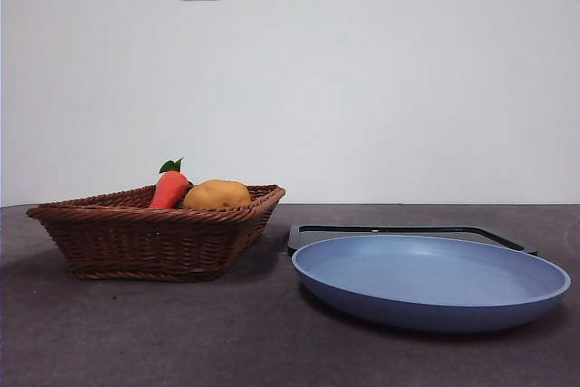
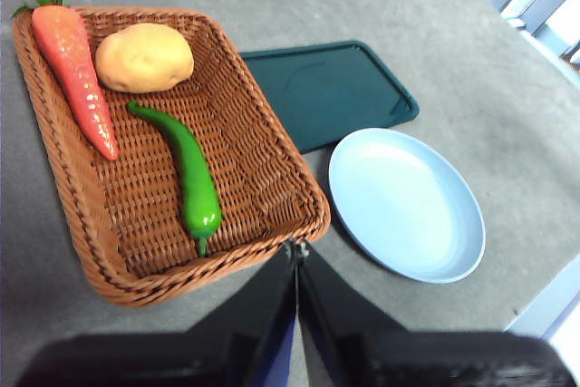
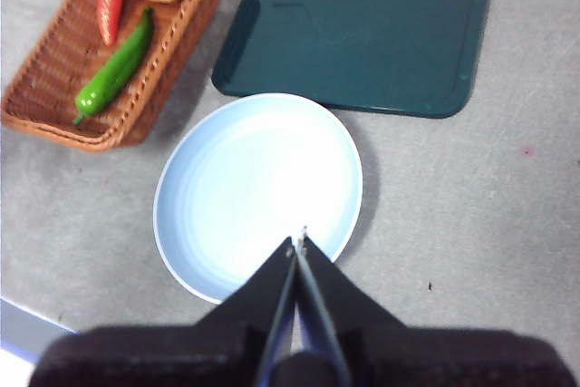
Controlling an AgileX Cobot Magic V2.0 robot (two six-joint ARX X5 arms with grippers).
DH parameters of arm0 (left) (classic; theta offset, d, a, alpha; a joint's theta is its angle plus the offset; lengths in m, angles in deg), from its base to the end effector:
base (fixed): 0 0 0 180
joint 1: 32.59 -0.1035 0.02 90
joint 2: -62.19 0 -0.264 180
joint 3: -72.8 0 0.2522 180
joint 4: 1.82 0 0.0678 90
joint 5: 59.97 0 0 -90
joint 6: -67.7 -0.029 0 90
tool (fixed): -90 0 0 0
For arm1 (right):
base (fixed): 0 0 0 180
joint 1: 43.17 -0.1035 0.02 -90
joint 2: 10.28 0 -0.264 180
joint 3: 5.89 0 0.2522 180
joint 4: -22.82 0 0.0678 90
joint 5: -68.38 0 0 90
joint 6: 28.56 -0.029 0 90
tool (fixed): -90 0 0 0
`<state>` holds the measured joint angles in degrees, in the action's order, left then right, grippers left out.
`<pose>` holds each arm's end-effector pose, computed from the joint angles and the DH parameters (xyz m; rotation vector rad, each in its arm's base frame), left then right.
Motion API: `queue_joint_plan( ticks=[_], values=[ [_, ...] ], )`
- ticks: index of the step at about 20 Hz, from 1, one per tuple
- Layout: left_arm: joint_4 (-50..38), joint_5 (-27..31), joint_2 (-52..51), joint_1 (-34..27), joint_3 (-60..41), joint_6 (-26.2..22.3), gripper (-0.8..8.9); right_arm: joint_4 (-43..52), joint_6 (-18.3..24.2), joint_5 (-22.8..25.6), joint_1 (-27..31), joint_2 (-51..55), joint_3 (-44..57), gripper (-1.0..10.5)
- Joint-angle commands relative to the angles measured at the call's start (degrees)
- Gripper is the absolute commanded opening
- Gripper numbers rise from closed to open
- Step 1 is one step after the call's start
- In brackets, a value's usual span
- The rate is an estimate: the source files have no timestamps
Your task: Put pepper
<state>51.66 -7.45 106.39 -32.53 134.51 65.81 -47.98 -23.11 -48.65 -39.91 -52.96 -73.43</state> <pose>0.1447 -0.0178 0.3101 -0.1741 0.5943 -0.6428 0.1204 0.0063 0.3212 0.1219 0.7587 0.4283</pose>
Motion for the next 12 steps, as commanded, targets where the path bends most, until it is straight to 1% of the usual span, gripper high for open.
queue_joint_plan(
  ticks=[1,3,4,5,9,12],
  values=[
    [-0.2,-0.02,0.39,0.02,0.59,-1.25,1.06,0.48,0.98,-0.07,-0.13,-0.63,-0.92,0.5],
    [-0.2,-0.02,0.39,0.02,0.59,-1.14,3.45,0.98,-0.46,-0.04,-0.13,-1.18,-0.92,2.2],
    [-0.2,-0.04,0.39,0.02,0.59,-1.11,3.95,1.27,-1.22,-0.04,-0.13,-1.42,-0.92,3.1],
    [-0.2,-0.07,0.39,0.02,0.59,-1.11,3.95,1.27,-1.95,-0.04,-0.13,-1.77,-0.92,3.4],
    [-0.17,-0.2,0.39,0.02,0.59,-0.96,3.92,1.29,-2.67,-0.07,-0.13,-4.24,-0.92,3.4],
    [-0.17,-0.31,0.39,0.04,0.59,-0.85,3.92,2.05,-3.1,-0.04,-0.13,-8.46,-0.92,3.4]
  ],
)
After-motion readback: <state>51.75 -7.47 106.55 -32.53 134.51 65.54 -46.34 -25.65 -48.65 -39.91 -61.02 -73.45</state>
